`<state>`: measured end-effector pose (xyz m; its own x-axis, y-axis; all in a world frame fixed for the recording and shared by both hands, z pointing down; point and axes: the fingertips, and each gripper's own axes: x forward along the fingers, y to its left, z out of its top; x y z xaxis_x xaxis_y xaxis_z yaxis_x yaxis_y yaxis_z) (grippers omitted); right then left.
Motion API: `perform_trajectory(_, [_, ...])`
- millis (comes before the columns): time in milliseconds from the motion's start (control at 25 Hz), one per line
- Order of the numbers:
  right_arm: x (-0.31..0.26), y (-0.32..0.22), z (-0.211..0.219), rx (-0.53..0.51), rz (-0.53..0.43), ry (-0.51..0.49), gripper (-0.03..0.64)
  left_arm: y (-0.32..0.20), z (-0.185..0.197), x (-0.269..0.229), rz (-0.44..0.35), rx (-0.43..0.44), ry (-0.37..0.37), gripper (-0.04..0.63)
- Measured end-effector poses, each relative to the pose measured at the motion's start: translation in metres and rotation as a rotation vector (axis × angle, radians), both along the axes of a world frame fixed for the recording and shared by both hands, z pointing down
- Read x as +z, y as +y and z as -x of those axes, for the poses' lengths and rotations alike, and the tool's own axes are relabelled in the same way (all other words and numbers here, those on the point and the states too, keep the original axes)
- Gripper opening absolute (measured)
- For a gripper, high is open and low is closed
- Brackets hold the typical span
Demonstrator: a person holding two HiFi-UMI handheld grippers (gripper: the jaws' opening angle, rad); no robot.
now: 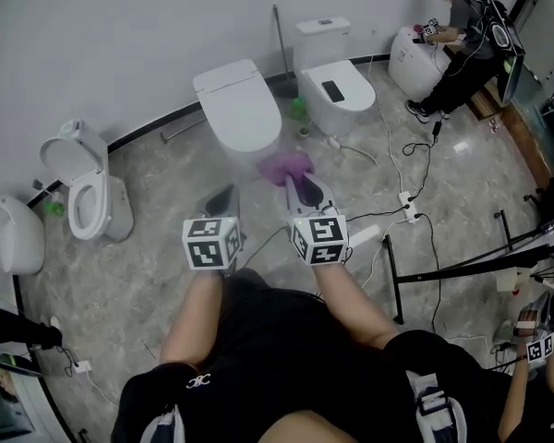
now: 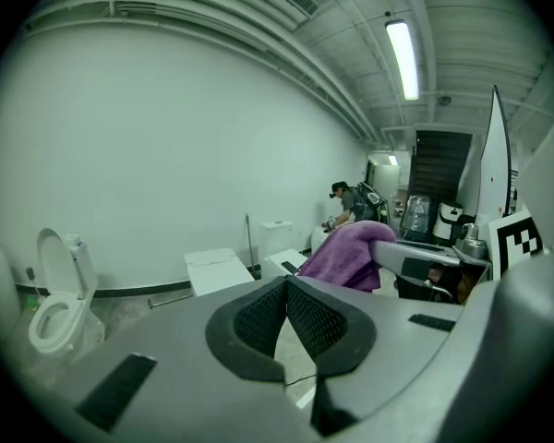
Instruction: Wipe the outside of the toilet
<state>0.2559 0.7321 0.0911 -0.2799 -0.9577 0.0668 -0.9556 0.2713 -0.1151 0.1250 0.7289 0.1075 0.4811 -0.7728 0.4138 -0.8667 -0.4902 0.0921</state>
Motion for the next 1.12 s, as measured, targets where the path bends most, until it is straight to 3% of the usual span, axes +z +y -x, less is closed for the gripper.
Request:
perform_trajectory(320, [0.012,-0.05,-0.003,-0.025,0.022,0.023,0.049,-0.054,-0.008,0.002,-0.002,-0.007,0.014,0.006])
perform_trajectory(600, [0.012,-0.143,-0.002,-0.046,0.025,0.067,0.049,-0.15,-0.011,0.007,-0.005,-0.006,0.057,0.006])
perform_trajectory(1120, [0.019,-0.342,0.053,-0.093,0.069,0.093,0.049,-0.345,0.048,0.019,0.043,-0.063,0.084,0.006])
